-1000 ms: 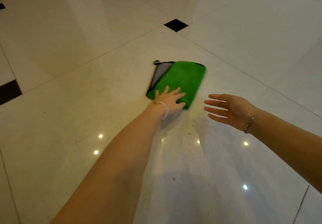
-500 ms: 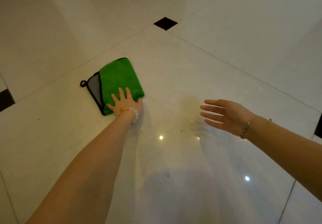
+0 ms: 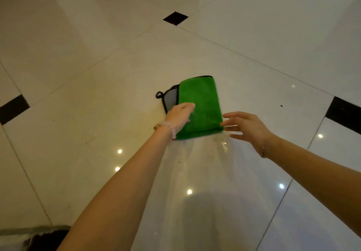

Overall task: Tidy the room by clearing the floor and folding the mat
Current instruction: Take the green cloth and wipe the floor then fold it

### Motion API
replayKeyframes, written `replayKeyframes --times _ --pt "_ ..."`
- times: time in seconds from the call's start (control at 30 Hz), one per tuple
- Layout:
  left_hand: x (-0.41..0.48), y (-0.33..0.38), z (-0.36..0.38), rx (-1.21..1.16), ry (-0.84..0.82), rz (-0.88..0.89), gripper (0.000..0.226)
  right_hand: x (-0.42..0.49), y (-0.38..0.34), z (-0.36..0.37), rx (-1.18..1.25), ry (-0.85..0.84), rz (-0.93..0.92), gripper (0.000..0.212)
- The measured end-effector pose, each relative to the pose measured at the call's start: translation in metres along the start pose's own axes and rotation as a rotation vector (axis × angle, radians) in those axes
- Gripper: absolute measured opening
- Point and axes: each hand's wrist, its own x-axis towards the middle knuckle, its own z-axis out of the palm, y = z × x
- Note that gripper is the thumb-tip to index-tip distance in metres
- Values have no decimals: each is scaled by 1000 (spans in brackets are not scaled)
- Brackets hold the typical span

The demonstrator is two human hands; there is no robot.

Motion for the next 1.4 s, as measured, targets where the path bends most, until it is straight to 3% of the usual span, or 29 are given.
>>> replayKeyframes --times 0.13,0.23,0.33,0.5,0.77,1.1,1.4 --pt "-39 1 13 -557 202 -2 30 -15 27 5 -442 44 -287 33" --pt "-61 -12 19 -751 146 -16 29 -6 42 18 -862 26 -512 48" --pt "-72 -17 18 -831 127 -44 32 7 56 35 -1133 -21 -524 56" --pt "-80 -11 9 -883 117 -22 32 9 83 34 -1285 33 -551 56" --pt "-94 9 52 -969 -51 -44 34 -54 132 -21 -1277 109 -600 47" --pt "-126 33 171 -803 -343 -107 35 -160 208 -139 -1305 276 -386 52" --pt "-151 46 268 -628 -565 -152 36 -262 279 -245 -1266 576 104 58"
